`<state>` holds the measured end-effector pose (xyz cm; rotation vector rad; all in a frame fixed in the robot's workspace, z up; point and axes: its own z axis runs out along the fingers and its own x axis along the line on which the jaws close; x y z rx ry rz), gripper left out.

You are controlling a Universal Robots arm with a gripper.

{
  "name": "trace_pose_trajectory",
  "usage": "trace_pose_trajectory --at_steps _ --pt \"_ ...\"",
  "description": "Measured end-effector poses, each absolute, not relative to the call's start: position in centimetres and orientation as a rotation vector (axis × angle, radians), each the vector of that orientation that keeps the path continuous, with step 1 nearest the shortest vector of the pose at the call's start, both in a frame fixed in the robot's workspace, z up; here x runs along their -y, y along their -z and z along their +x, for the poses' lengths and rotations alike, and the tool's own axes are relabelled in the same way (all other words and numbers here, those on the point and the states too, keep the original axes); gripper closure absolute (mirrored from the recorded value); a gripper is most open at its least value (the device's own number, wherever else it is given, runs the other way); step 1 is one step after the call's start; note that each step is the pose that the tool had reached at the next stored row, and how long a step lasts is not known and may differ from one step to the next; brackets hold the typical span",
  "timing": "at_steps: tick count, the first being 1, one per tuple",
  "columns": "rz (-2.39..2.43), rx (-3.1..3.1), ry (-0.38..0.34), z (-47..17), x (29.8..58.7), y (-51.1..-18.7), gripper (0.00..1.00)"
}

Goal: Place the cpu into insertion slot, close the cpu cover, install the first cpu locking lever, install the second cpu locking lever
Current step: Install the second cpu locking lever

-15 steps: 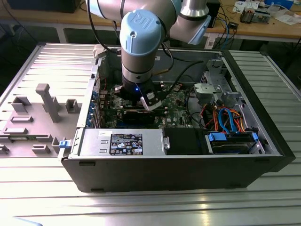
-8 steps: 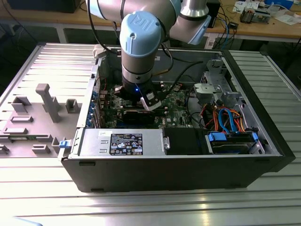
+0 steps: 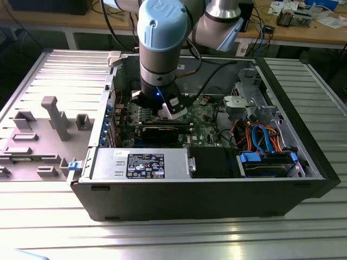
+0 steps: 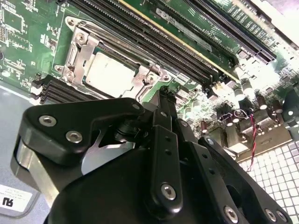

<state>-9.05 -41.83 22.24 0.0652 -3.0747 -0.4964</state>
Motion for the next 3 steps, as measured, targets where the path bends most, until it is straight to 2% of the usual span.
trace_pose_trajectory --at_steps 3 --pt "0.065 3.075 0.497 -9.05 41.83 -22.24 0.89"
